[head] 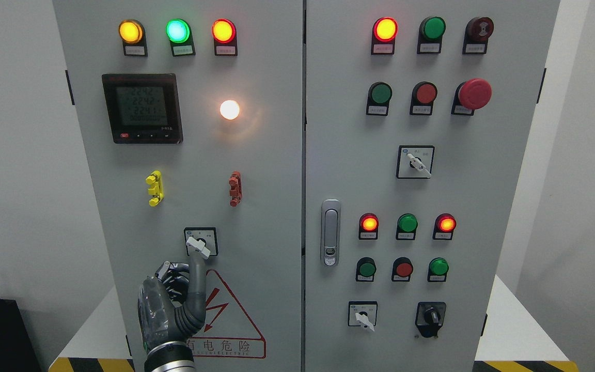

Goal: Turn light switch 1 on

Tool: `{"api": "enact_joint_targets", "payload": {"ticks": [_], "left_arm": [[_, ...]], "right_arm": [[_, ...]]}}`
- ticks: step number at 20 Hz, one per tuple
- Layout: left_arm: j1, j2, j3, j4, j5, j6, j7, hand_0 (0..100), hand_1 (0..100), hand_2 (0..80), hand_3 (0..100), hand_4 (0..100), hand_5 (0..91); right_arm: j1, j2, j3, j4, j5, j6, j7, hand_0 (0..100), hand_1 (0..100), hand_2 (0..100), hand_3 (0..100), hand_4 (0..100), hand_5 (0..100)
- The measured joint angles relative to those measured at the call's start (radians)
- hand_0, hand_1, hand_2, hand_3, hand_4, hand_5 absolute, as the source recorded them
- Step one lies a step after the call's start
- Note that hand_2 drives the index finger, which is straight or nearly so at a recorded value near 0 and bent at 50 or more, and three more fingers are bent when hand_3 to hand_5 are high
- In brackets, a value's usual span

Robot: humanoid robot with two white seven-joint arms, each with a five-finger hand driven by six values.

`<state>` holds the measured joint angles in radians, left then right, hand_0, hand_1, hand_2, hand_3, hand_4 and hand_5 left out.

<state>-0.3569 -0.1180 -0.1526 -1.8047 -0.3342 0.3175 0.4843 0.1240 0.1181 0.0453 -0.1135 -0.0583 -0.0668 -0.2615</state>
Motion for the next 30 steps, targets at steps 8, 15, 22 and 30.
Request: {"api": "enact_joint_targets", "payload": {"ticks": [8, 15, 22, 30], "left_arm": [[0.142, 0.006, 0.1, -0.01, 0.014, -0.275, -0.186, 17, 17, 43.6, 64, 61, 21.0], [0.324, 0.02, 0.225, -0.002, 0.089, -0.49, -0.275, 11, 15, 29.4, 35, 41, 16.6], [0.48, 0.034, 0.39, 0.083, 0.174, -0.614, -0.297, 9, 11, 25.8, 30, 36, 14.1], [0.558, 0.044, 0.599, 0.321, 0.231, -0.811, -0.31, 11, 4, 21.9, 27, 32, 11.8]], "right_arm": [[0.0, 0.0, 0.0, 0.0, 0.0, 0.0, 0.0, 12, 39, 0, 0, 0, 0], [0.0, 0.0, 0.0, 0.0, 0.0, 0.0, 0.0, 12, 39, 0, 0, 0, 0], [0.0, 0.0, 0.0, 0.0, 0.0, 0.0, 0.0, 12, 39, 0, 0, 0, 0], [0.0, 0.0, 0.0, 0.0, 0.0, 0.0, 0.0, 12, 39, 0, 0, 0, 0]]}}
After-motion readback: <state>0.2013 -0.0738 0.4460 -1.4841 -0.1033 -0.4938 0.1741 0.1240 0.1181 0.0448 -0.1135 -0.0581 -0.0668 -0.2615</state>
